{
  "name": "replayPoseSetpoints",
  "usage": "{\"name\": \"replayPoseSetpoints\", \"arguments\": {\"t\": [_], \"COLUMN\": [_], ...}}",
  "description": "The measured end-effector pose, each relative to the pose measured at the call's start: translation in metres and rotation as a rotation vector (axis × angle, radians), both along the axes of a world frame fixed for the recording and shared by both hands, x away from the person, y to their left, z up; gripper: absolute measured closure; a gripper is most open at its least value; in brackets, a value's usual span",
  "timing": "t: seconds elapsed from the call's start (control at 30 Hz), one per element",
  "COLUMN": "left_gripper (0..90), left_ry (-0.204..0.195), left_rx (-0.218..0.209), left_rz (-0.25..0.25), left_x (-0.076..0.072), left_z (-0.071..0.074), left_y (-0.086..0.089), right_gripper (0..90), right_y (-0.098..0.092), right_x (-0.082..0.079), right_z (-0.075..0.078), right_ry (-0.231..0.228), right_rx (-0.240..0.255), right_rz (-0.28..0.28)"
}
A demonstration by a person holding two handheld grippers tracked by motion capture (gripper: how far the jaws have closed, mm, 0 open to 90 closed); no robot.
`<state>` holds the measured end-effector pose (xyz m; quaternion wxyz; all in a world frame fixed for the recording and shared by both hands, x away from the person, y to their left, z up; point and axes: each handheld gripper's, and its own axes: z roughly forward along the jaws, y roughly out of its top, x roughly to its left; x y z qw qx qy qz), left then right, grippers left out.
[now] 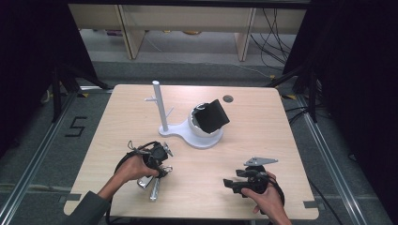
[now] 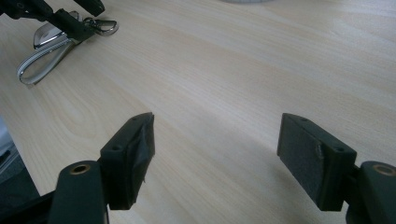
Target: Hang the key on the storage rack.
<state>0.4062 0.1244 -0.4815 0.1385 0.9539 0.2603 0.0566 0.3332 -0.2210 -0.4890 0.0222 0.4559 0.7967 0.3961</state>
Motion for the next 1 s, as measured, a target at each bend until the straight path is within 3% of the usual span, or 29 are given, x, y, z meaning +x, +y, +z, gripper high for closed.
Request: {"name": "replayPoseSetpoints", "arguments": {"t": [0.07, 0.2, 0.63, 0.9, 0.93, 1.0], "left_gripper": [53.7, 56.7, 71.1, 72.7, 72.8, 73.6], "left_ry": [0.014, 0.009, 0.065, 0.094, 0.095, 0.098], "left_rx": [0.017, 0.037, 0.149, 0.188, 0.191, 0.19], "left_rz": [-0.006, -0.012, -0.039, -0.028, -0.026, -0.026], "left_x": [0.001, 0.001, 0.002, 0.005, 0.005, 0.006], "left_z": [0.0, 0.001, 0.003, 0.003, 0.003, 0.003], "left_y": [0.0, -0.003, -0.02, -0.026, -0.026, -0.027], "right_gripper": [28.6, 28.7, 28.9, 28.9, 28.9, 28.9], "right_y": [-0.002, -0.001, 0.0, 0.0, 0.001, 0.0], "right_x": [0.001, 0.001, 0.001, 0.0, -0.002, 0.001], "right_z": [-0.001, -0.001, 0.0, 0.0, 0.001, 0.0], "right_ry": [-0.028, -0.03, -0.037, -0.035, -0.006, -0.042], "right_rx": [-0.011, -0.013, -0.015, -0.018, -0.007, -0.019], "right_rz": [0.015, 0.014, 0.016, 0.015, 0.0, 0.023]}}
